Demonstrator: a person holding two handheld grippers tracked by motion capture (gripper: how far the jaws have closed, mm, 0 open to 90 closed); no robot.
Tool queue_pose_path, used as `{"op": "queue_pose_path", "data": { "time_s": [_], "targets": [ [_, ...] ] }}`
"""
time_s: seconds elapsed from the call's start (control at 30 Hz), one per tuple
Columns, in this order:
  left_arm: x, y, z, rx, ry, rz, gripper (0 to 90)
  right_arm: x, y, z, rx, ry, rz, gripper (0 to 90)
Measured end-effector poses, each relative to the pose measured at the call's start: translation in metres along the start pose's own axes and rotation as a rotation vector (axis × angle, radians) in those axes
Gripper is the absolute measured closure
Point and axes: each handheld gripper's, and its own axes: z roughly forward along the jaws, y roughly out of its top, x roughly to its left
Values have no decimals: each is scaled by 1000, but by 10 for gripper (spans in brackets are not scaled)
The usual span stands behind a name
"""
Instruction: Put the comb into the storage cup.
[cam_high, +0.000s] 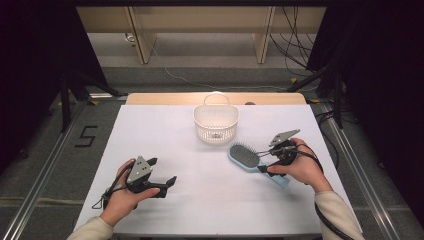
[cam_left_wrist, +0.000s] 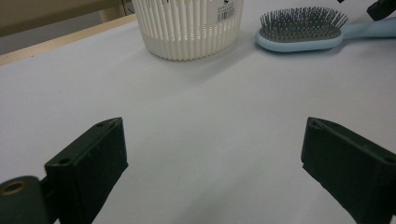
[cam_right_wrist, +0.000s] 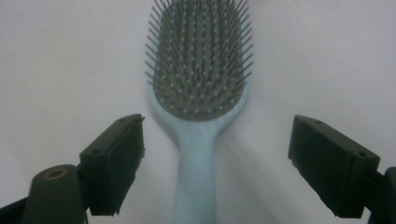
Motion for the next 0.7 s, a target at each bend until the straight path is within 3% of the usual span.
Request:
{"op": "queue_pose_path", "data": {
  "time_s": [0.07,0.27,0.33,0.7],
  "targets": [
    [0,0,0,0,0,0,64,1,0,5,59,11,-6,208],
    [0,0,0,0,0,0,64,2,3,14,132,3,-29,242],
    [0,0,0,0,-1,0,64,2,5,18,178,-4,-32,267],
    [0,0,0,0,-2,-1,65,5,14,26,260,-11,-44,331]
  ]
}}
